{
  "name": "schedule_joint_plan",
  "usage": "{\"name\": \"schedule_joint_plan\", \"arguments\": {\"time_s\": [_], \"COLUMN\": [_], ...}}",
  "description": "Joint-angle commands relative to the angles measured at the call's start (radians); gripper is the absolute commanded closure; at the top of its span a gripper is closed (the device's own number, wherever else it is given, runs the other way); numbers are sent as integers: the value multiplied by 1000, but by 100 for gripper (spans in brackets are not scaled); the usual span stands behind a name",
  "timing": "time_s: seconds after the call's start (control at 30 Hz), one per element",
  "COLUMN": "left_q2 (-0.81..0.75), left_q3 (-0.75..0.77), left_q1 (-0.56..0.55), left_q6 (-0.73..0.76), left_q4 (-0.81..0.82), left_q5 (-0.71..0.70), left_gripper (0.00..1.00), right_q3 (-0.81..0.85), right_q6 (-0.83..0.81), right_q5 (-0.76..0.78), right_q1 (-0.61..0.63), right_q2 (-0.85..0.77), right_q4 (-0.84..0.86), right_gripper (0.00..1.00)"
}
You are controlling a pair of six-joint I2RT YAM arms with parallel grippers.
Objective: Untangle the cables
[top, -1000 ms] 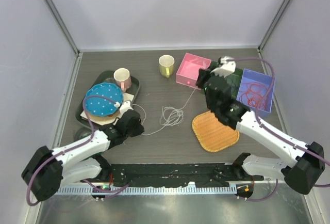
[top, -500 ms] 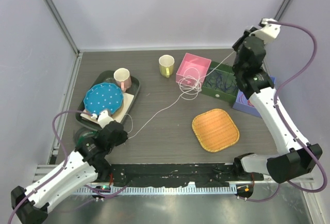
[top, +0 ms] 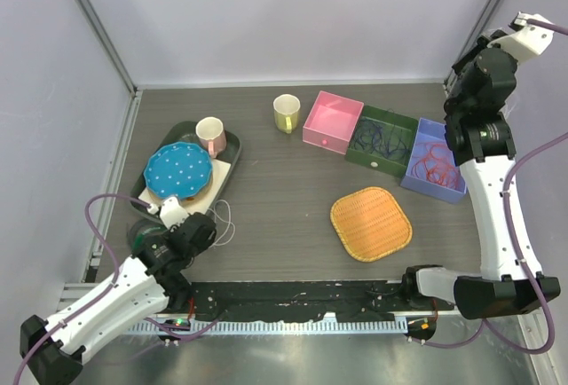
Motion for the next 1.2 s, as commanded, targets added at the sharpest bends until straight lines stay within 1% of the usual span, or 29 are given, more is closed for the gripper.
{"name": "schedule_joint_plan", "arguments": {"time_s": [0.0, 0.03, 0.07, 0.13, 0.17, 0.23, 0.27, 0.3, 0.37, 0.4, 0.43, 0.5, 0.57, 0.6, 0.63, 0.67, 0.7, 0.73, 0.77, 0.8, 0.83, 0.87, 0.9, 0.93, 0.97, 1.0, 1.07, 1.1, 1.17], "left_q2": [-11, -29, -40, -61, -81, -103, -118, -126, -138, -144, -146, -146, -141, -140, -137, -137, -137, -138, -140, -141, -147, -152, -154, -157, -158, -155, -137, -126, -95], "left_q3": [22, 17, 8, 2, 3, 9, 18, 24, 41, 47, 55, 87, 112, 139, 156, 175, 208, 227, 242, 256, 283, 294, 305, 319, 324, 327, 347, 354, 389], "left_q1": [5, 3, 3, 5, 3, 3, 5, 3, 5, 3, 3, 5, 3, 3, 5, 3, 3, 3, 3, 5, 3, 3, 3, 3, 3, 3, 5, 3, 3], "left_q6": [68, 105, 122, 151, 179, 202, 213, 216, 219, 226, 228, 231, 231, 231, 236, 236, 234, 233, 230, 227, 219, 208, 204, 208, 220, 234, 274, 289, 317], "left_q4": [89, 110, 153, 185, 211, 228, 239, 245, 262, 270, 273, 271, 264, 261, 259, 241, 233, 225, 206, 196, 187, 169, 164, 167, 188, 207, 265, 282, 316], "left_q5": [4, 42, 61, 94, 117, 133, 139, 142, 148, 154, 154, 142, 128, 122, 107, 93, 81, 52, 38, 24, 7, -20, -30, -33, -31, -25, -2, 7, 27], "left_gripper": [100, 100, 100, 100, 100, 100, 100, 100, 100, 100, 100, 100, 99, 100, 100, 100, 100, 100, 100, 100, 100, 99, 100, 100, 100, 100, 100, 100, 100], "right_q3": [26, 29, 37, 52, 67, 83, 93, 94, 75, 63, 49, -6, -73, -100, -126, -184, -216, -292, -334, -382, -431, -522, -564, -603, -667, -696, -742, -744, -724], "right_q6": [24, 41, 76, 104, 119, 151, 167, 203, 243, 265, 312, 345, 360, 351, 337, 302, 290, 285, 276, 277, 280, 283, 285, 289, 296, 303, 282, 229, 147], "right_q5": [-213, -305, -356, -442, -532, -635, -733, -787, -885, -980, -1019, -1100, -1105, -1078, -1058, -1038, -1015, -983, -966, -946, -900, -888, -878, -869, -858, -863, -896, -913, -949], "right_q1": [5, 5, 5, 7, 7, 5, 7, 7, 7, 7, 8, 37, 79, 143, 178, 227, 299, 338, 368, 426, 451, 473, 497, 532, 551, 563, 590, 596, 613], "right_q2": [-44, -55, -59, -65, -74, -78, -84, -85, -88, -85, -84, -82, -84, -85, -93, -98, -104, -119, -122, -131, -137, -140, -137, -130, -102, -85, -32, -16, -4], "right_q4": [-20, -28, -31, -50, -53, -59, -62, -60, -36, -10, 7, 70, 99, 113, 118, 125, 134, 174, 193, 240, 268, 288, 317, 328, 337, 357, 354, 342, 314], "right_gripper": [99, 99, 99, 99, 99, 99, 99, 99, 99, 99, 99, 99, 99, 99, 99, 99, 99, 99, 99, 99, 99, 99, 99, 99, 99, 99, 92, 72, 56]}}
